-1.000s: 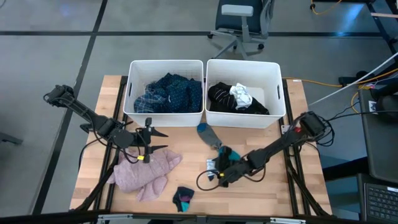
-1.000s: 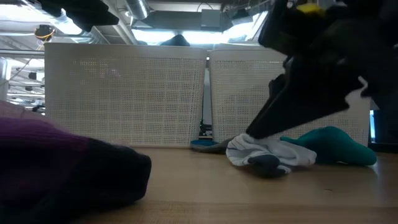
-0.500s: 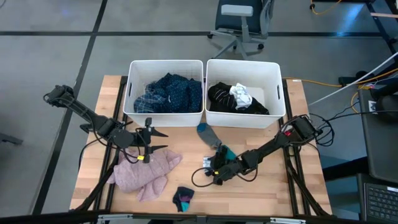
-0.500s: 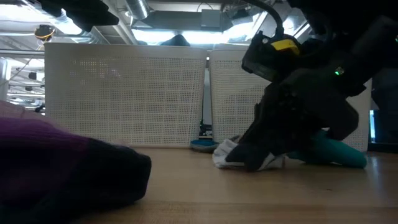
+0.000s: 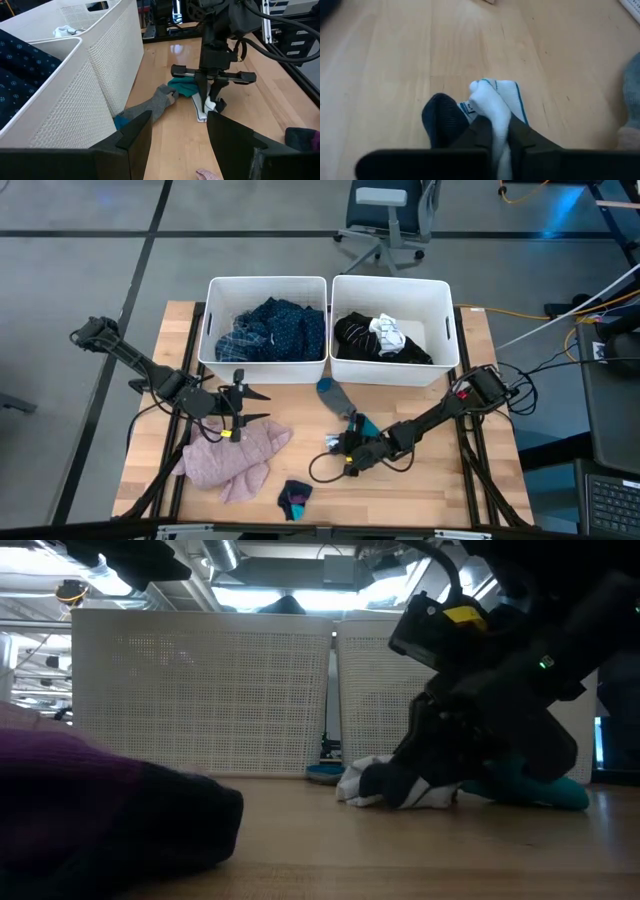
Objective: Sort clothes
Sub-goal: Put the white blue sock into the right white bin
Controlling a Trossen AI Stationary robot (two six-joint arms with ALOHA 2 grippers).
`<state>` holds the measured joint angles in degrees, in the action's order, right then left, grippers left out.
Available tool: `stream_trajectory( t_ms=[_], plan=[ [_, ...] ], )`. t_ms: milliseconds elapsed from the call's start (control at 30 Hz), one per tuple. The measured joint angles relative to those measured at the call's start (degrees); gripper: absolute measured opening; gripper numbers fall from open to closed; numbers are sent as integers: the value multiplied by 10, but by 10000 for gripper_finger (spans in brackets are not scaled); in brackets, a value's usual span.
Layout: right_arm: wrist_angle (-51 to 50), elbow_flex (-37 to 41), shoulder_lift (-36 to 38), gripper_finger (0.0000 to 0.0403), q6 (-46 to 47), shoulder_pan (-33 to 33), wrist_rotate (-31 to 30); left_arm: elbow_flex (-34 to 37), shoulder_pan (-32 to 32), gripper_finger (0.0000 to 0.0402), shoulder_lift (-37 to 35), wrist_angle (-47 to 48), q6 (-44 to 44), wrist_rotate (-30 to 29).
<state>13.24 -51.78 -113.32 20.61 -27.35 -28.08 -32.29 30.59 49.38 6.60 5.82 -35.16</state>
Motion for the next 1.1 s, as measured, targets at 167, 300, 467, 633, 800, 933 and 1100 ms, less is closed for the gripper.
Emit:
stream_trajectory(
  t_ms=[167, 300, 467, 633, 800, 933, 1100],
  plan=[
    [-10, -11, 7, 42, -8, 0, -4, 0, 0, 180, 0, 0, 0, 0],
    [-30, -29, 27, 26, -34, 0, 2, 0, 0, 180, 0, 1, 0, 0],
    [-100, -63, 78, 17, -51, 0, -21, 0, 0, 180, 0, 1, 0, 0],
    [-197, -103, 147, 33, -52, 0, -76, 0, 0, 180, 0, 0, 0, 0],
    [-285, -137, 220, 28, -63, 1, -154, 0, 0, 180, 0, 1, 0, 0],
    [-353, -162, 282, 27, -76, 2, -241, 0, 0, 180, 0, 1, -2, 0],
    [-436, -168, 364, 33, -72, 30, -313, 0, 0, 180, 0, 0, -2, 0]
  ],
)
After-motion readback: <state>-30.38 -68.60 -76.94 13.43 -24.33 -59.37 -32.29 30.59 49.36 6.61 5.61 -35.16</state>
